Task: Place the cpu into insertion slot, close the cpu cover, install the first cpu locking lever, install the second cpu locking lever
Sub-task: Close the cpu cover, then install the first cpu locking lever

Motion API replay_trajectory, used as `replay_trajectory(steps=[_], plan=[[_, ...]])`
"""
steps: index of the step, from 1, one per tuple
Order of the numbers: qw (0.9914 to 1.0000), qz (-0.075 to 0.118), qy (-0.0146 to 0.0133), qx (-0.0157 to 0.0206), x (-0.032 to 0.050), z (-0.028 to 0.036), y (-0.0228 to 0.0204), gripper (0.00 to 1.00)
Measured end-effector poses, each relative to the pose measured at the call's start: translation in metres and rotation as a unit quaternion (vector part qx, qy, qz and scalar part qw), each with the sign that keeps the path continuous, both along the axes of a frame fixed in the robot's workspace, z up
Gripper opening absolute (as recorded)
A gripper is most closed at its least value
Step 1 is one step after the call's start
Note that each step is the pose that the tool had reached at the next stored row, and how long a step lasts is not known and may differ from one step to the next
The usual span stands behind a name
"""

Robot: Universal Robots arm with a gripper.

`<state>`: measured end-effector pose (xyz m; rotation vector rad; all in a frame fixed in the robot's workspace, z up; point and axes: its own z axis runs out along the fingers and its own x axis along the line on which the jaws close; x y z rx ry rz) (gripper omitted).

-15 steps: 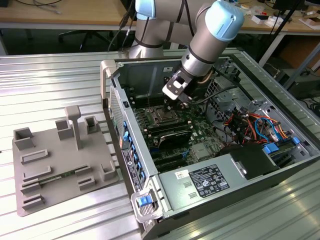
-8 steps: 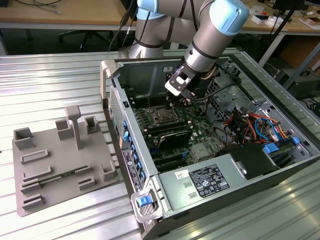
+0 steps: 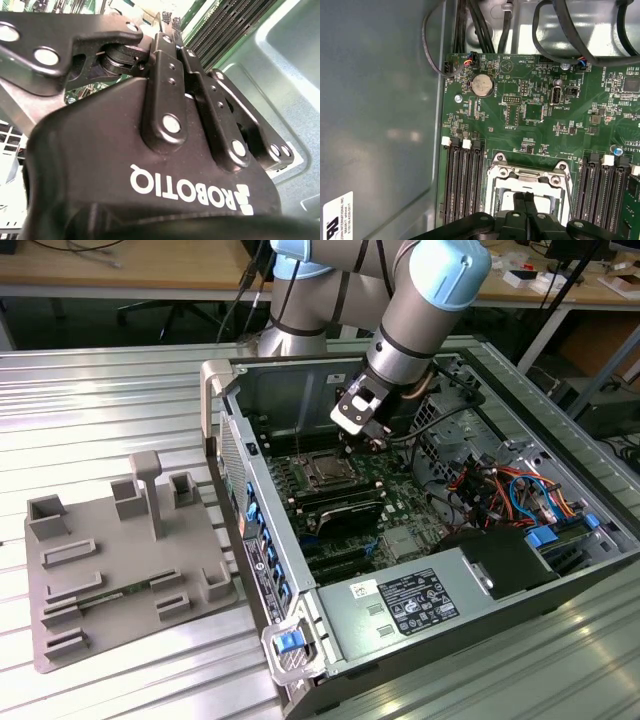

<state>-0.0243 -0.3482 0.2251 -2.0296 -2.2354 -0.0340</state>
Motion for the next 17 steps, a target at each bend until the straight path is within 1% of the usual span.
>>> replay_trajectory(steps=[6, 9, 10, 12, 13, 17], plan=[[1.00000, 0.000, -0.0022, 0.0000, 0.0000, 0.0000, 0.0000, 0.11], [0.99999, 0.000, -0.0043, 0.0000, 0.0000, 0.0000, 0.0000, 0.11], [0.99999, 0.000, -0.0045, 0.0000, 0.0000, 0.0000, 0.0000, 0.11], [0.99996, 0.008, -0.0044, -0.0001, -0.0001, 0.0001, -0.0001, 0.11], [0.99984, 0.017, -0.0044, 0.0001, 0.0000, 0.0000, 0.0000, 0.11], [0.99943, 0.034, -0.0044, 0.0004, 0.0000, 0.0001, 0.0000, 0.11]])
